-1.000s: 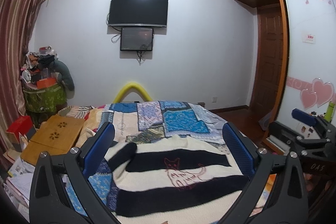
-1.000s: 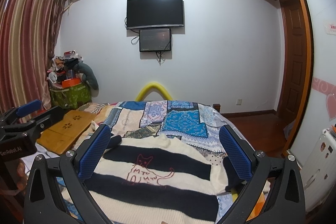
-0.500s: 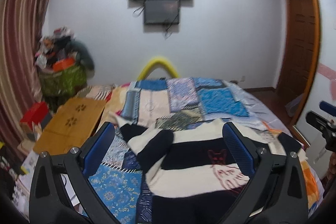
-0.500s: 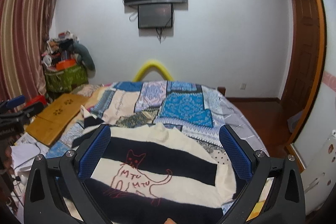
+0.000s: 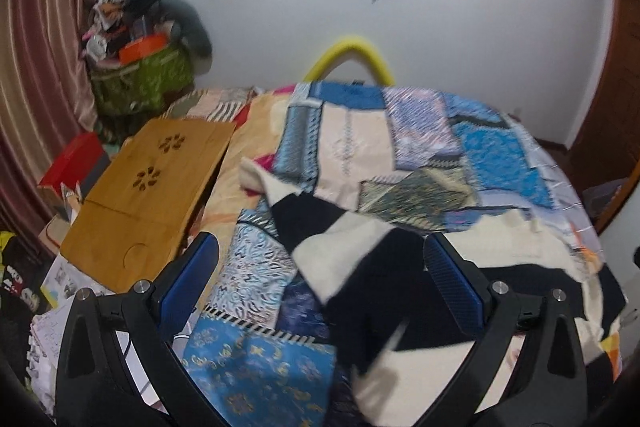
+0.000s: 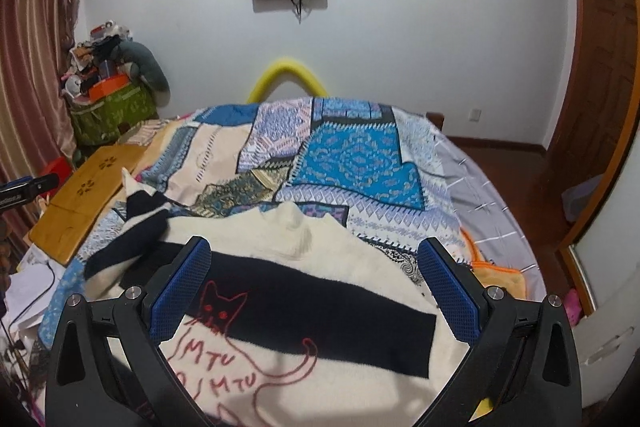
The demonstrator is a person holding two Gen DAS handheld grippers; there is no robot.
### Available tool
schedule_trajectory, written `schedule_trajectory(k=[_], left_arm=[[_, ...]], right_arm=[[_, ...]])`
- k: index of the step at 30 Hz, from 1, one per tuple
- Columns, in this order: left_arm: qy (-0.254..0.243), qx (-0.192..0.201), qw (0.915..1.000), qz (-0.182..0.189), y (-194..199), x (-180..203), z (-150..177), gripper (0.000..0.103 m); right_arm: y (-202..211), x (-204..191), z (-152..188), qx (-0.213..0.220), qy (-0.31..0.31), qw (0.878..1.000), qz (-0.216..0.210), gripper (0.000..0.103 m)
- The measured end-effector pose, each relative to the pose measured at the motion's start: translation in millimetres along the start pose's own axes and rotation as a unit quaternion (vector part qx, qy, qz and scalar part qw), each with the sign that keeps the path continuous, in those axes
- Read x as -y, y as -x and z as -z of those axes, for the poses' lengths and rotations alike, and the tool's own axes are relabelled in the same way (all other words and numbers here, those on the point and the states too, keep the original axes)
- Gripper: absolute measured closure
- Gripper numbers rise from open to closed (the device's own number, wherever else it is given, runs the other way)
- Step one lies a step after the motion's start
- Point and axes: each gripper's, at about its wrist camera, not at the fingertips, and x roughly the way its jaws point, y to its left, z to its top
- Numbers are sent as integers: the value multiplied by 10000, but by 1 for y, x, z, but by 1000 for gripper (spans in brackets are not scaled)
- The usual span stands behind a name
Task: Fold small clothes
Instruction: 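Grasp the sweater's sleeve edge with the left gripper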
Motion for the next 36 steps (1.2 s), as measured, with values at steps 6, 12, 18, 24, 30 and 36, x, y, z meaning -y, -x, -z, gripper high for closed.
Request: schedule_trajectory(k=[6, 12, 18, 24, 30, 36], left_arm=[[218, -650, 9976, -75, -68, -20, 8, 0], [408, -1272, 9910, -55, -124, -27, 23, 0], [836, -1692, 9819, 178, -165, -34, 29, 1], [1478, -2146, 9635, 614, -199, -41, 36, 20], [1923, -2252, 9518, 800, -213, -43, 38, 33], [2558, -2552, 9252, 1162, -227, -46, 46, 67]], right_arm=[[-37, 7, 2, -442, 6, 9990, -103, 0], [-68, 3, 10, -873, 128, 9956, -310, 1], [-83, -4, 12, -1028, 332, 9928, -526, 1], [-92, -6, 12, -1085, 363, 9914, -630, 1], [-92, -6, 11, -1072, 307, 9912, -711, 1], [-90, -5, 12, -1092, 196, 9910, -754, 1]])
